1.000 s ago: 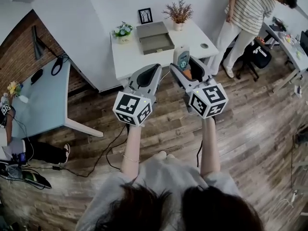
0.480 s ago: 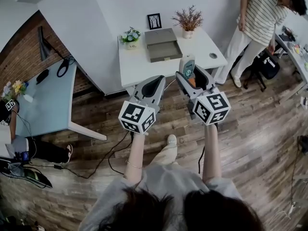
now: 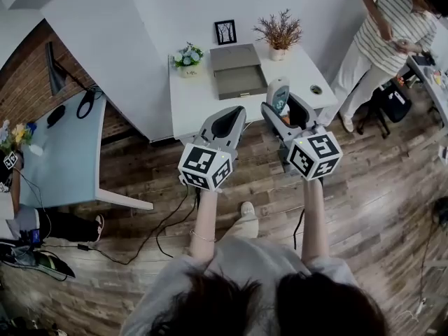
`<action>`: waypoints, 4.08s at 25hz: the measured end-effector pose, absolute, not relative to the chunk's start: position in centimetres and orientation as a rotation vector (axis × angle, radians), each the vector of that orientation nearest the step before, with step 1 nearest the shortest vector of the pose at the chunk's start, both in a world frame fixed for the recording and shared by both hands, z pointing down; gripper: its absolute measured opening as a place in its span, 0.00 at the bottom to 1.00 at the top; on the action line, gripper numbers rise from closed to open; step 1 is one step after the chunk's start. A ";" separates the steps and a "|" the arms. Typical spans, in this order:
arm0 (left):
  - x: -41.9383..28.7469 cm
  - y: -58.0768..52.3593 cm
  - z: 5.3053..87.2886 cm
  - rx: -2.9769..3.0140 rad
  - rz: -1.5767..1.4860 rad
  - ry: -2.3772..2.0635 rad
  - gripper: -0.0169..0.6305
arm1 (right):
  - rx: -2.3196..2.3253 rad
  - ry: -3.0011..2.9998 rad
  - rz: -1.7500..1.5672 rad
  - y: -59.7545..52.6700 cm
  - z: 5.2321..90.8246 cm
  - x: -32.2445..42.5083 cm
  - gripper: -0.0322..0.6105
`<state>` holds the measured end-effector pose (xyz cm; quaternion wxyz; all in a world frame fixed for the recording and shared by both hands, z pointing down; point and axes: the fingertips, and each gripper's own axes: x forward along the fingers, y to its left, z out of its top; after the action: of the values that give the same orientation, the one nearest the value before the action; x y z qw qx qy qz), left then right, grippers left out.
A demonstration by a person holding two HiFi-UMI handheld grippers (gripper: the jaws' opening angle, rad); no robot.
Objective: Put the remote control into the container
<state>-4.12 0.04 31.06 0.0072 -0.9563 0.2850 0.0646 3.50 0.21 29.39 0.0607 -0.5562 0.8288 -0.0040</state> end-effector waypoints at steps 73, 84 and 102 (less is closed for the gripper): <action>2.3 -35.7 47.5 -3.155 -0.262 1.320 0.03 | -1.262 3.237 -0.510 -39.5 50.9 7.6 0.47; 1.7 -35.8 49.9 -3.191 -0.306 1.366 0.03 | -1.127 3.444 -0.613 -39.2 56.2 5.4 0.47; 1.8 -34.4 53.7 -3.270 -0.410 1.374 0.03 | -1.001 3.834 -0.710 -37.9 62.8 4.7 0.47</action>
<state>1.76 -34.37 53.72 -0.2128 -0.8948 0.3760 -0.1123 4.66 -37.90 62.78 -0.4277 -0.2247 0.8609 -0.1595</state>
